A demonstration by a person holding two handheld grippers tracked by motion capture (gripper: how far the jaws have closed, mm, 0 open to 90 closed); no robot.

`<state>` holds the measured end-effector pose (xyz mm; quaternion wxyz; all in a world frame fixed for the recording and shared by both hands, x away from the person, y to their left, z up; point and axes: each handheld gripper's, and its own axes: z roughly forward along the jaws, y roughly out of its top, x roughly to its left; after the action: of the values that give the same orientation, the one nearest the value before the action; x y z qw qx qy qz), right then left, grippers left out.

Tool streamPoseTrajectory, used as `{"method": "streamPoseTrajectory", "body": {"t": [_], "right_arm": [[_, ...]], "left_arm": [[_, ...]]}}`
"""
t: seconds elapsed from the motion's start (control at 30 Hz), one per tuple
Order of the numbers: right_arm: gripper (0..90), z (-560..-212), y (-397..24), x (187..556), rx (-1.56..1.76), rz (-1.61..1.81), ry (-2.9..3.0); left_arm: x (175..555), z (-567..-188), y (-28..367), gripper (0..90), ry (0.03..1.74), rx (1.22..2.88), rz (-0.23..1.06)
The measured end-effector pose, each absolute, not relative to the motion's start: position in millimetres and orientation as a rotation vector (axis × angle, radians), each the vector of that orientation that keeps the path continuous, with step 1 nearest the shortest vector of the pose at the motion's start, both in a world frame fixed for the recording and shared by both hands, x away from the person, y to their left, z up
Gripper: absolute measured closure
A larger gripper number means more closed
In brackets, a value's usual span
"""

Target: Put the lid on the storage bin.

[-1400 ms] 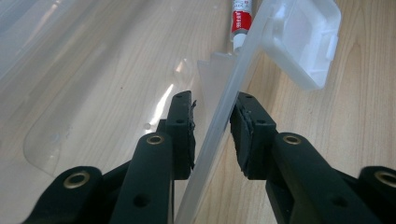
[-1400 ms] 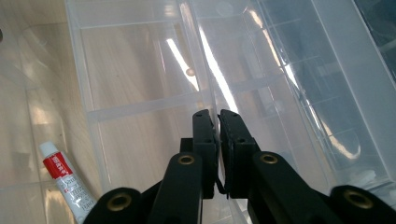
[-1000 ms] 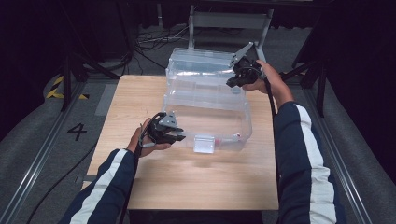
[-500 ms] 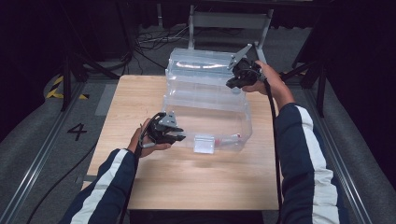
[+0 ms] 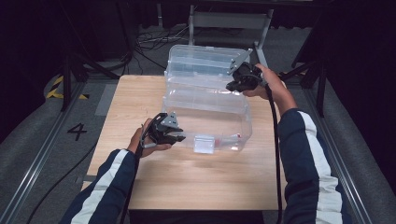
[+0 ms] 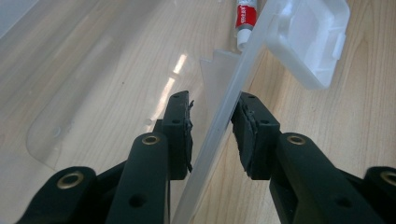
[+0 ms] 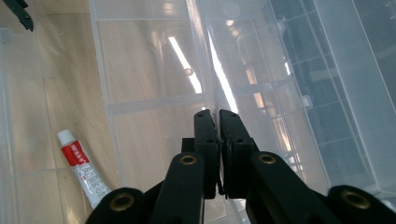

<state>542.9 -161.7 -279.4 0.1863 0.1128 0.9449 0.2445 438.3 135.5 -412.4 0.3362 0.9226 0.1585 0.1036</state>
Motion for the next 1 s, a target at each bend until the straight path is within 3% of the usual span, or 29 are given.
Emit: {"method": "streamPoseTrajectory", "body": {"t": [0.73,1.0], "right_arm": [[85.7,-283,-165,513,0.300,0.718,2.631],[85.1,-286,-167,507,0.310,0.756,2.614]], "left_arm": [[440,-411,133,68.1,0.401,2.439,0.271],[445,-406,131,72.2,0.359,2.534,0.225]]}}
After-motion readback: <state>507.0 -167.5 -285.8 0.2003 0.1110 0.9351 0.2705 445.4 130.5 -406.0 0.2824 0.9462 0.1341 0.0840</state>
